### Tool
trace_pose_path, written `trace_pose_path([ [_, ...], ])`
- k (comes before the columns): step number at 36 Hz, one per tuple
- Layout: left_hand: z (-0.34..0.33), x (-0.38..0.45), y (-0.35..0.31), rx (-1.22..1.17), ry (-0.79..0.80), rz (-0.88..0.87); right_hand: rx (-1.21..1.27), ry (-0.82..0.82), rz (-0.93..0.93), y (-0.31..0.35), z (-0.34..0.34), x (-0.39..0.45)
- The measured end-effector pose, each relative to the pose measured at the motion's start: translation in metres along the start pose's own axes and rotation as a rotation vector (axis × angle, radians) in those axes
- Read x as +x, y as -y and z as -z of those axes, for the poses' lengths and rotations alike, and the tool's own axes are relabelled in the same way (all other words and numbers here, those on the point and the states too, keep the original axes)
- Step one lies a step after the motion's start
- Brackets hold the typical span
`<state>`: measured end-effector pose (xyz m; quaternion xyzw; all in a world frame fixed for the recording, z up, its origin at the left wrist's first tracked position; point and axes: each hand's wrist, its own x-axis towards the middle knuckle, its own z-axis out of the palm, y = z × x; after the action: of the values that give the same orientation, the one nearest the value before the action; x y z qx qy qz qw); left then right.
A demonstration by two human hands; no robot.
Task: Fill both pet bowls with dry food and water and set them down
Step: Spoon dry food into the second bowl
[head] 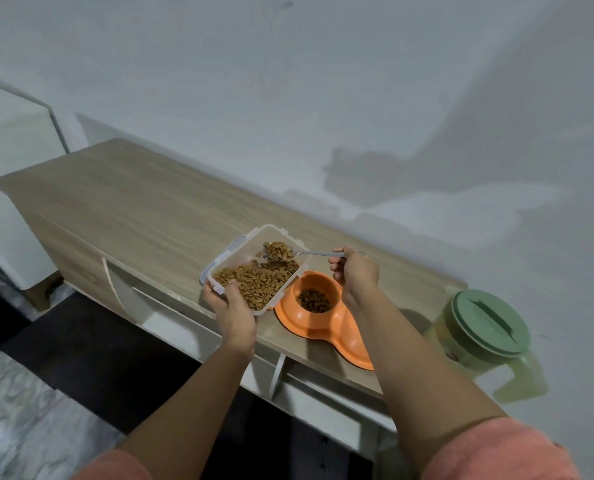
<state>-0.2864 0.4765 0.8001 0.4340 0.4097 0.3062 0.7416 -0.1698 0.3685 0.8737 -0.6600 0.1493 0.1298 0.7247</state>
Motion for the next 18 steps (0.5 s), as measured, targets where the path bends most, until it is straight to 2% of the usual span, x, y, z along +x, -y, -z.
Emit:
trace_pose_path([
  [6,-0.002,0.005,-0.001,0.015,-0.03,0.017,0.044,-0.035,0.033,0.008,0.014,0.004],
  [11,-0.005,0.009,0.0,0.004,-0.052,0.023,0.038,-0.163,0.071,0.01,0.03,0.006],
  [13,-0.007,0.009,0.0,-0.005,-0.052,0.022,-0.061,-0.223,0.128,0.006,0.036,0.008],
  [15,-0.009,0.007,-0.001,-0.005,-0.051,0.012,-0.248,-0.264,0.265,0.0,0.041,0.011],
  [18,-0.008,0.007,0.0,0.0,-0.049,0.01,-0.593,-0.206,0.487,-0.01,0.046,0.007],
])
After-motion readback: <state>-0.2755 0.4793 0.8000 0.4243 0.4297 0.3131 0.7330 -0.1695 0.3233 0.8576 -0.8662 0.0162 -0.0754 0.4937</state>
